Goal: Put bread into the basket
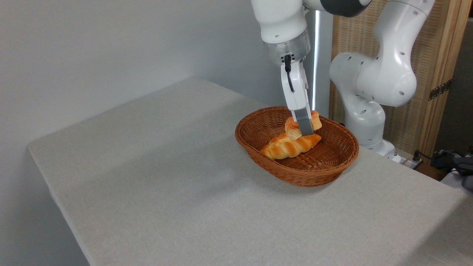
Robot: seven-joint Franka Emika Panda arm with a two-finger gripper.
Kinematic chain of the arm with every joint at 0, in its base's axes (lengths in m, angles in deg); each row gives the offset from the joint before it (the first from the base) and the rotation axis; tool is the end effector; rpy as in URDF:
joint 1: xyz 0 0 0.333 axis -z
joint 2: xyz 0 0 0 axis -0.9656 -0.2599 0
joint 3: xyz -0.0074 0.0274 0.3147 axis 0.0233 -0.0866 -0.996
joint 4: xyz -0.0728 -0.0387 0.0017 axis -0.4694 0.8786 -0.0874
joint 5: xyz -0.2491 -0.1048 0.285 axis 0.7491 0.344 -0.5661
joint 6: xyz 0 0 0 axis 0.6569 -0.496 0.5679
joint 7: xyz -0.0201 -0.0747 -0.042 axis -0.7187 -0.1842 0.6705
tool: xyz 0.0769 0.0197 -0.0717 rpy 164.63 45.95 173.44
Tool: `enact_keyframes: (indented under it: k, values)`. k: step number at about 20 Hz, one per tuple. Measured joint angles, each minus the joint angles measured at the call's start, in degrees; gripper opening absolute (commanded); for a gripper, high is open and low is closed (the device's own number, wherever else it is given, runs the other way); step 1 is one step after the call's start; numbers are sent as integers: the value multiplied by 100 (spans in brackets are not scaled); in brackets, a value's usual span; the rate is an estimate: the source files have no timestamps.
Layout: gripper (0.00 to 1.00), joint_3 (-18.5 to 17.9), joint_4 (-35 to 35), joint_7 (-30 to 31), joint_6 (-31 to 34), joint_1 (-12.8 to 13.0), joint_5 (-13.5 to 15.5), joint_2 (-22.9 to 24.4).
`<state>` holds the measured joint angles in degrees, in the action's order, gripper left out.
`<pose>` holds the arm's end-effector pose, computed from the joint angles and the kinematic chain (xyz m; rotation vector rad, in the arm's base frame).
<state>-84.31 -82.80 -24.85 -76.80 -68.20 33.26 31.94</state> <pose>0.3278 0.0164 0.5064 2.0680 -2.1049 -0.2670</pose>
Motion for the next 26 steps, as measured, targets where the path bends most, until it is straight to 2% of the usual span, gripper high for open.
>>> enact_keyframes:
  k: [4, 26]
  values:
    - [100, 0, -59, 0, -5, 71, -2, -17]
    - [100, 0, -72, 0, -5, 85, -4, -40]
